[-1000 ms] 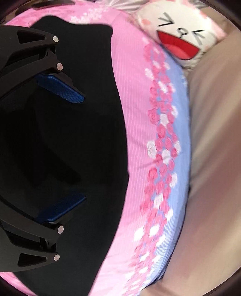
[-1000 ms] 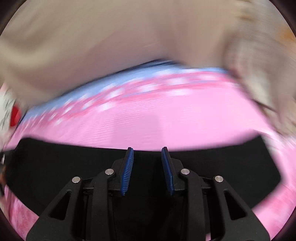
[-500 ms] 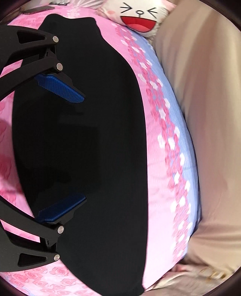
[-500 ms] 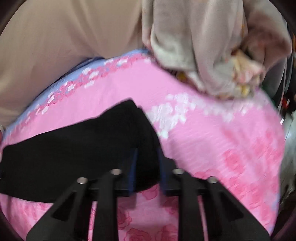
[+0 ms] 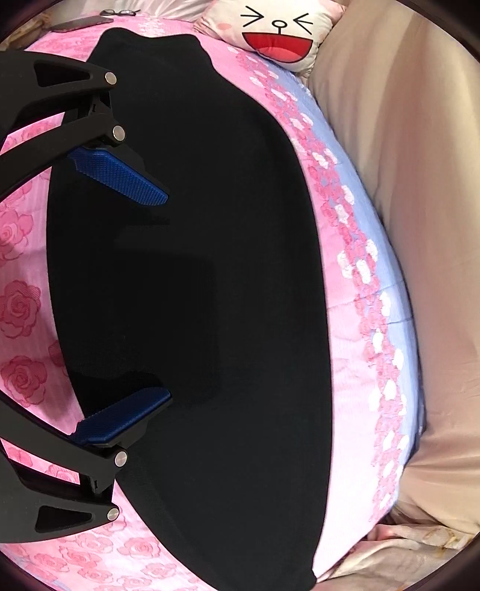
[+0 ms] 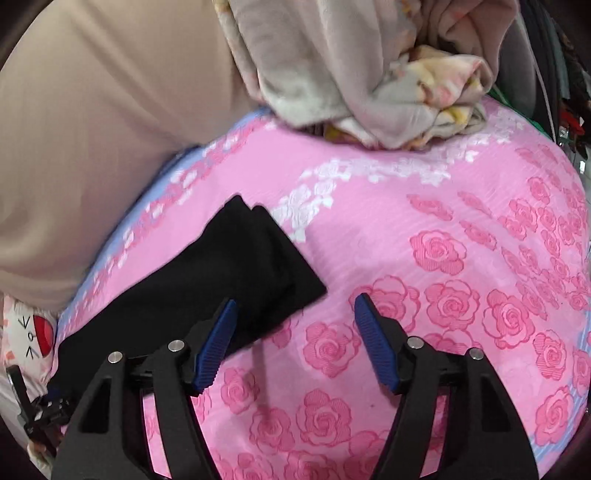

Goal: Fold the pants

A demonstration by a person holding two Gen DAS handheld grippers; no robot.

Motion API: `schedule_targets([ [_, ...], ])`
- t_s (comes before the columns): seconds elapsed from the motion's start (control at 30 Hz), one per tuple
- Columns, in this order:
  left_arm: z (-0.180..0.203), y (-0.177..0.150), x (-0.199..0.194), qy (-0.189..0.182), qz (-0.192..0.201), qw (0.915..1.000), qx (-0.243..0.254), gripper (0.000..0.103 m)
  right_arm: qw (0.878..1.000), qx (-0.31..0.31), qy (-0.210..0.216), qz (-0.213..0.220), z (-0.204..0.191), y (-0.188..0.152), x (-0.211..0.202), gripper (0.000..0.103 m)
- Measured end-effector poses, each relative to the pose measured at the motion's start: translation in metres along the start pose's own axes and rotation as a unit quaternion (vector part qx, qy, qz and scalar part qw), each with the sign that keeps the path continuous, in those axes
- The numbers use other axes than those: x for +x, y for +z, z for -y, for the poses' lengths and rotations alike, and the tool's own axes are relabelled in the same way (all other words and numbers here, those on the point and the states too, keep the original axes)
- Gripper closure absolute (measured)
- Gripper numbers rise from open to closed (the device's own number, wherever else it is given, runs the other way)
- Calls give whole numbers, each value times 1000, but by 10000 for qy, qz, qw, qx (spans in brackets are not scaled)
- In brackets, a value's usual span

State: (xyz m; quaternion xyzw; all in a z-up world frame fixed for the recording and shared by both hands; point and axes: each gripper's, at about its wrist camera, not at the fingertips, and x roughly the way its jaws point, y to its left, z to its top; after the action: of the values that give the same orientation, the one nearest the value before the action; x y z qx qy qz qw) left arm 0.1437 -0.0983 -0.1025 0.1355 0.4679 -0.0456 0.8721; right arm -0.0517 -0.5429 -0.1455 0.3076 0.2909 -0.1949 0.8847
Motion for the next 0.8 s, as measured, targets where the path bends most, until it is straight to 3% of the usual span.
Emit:
schedule_targets([
  [0.07,1,-3,4,-5,-3,10000,-41,6,9997,106,208,-49,-3,1,6,38],
  [0.47,-7,-10,9,-252,126,9992,-290,5,9994,295,-57,160,-19,-1,17,41],
  [0.8,-9,-13,10,-382,207,9984,-370,5,9991,355,-31,221,-19,-2,15,39],
])
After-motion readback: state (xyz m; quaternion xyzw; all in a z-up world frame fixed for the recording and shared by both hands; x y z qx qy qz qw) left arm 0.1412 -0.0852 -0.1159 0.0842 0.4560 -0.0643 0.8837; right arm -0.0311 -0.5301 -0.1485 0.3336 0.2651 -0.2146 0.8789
